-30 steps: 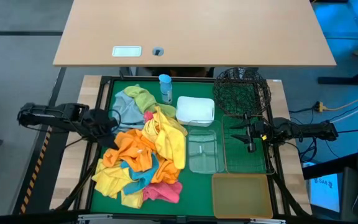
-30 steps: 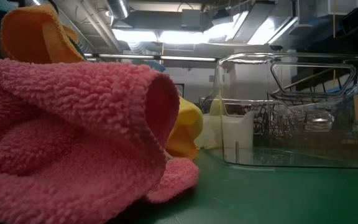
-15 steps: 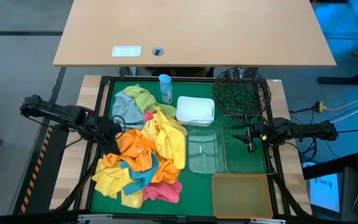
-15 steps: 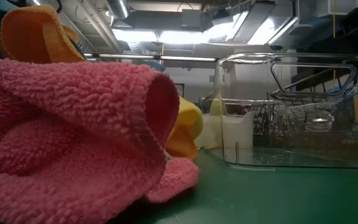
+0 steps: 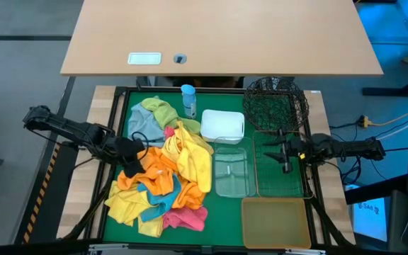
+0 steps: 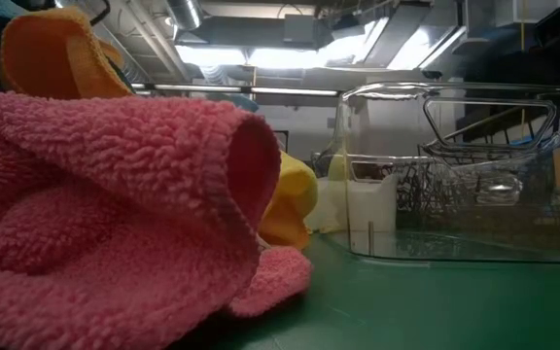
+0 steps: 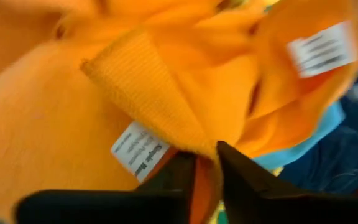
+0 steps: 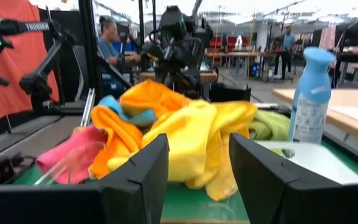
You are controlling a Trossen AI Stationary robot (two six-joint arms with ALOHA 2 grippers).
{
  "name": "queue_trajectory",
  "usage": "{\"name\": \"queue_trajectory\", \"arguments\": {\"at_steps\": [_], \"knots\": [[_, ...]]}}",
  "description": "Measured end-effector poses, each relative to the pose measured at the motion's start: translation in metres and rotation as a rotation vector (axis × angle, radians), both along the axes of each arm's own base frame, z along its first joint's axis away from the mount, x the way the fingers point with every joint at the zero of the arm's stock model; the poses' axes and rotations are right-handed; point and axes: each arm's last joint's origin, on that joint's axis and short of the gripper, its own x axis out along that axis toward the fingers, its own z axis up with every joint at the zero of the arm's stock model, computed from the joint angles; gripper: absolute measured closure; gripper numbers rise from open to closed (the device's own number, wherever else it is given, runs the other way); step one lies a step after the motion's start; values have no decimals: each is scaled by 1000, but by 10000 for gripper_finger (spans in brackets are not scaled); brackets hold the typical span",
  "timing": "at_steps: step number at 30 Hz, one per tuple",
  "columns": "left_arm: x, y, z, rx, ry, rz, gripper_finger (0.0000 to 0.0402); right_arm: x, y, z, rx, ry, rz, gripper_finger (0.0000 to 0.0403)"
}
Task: Sort microfiber towel by color & place in baskets
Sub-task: Put the orange towel into the white bin
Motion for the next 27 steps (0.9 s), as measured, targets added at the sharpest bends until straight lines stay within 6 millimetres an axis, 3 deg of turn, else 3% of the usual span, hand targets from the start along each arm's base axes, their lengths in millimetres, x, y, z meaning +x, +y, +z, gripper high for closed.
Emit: {"name": "queue_trajectory", "arguments": {"at_steps": [3,17,27], "knots": [[5,-1,5,-3,-77,1,394,-1,0,6,7,-59,0,233],[25,2,31,1,-429,149,400,-3,-1,20,29,-207,-26,233],[39,25,69,216,-863,252,401,-2,-3,24,45,-242,-80,233]]}}
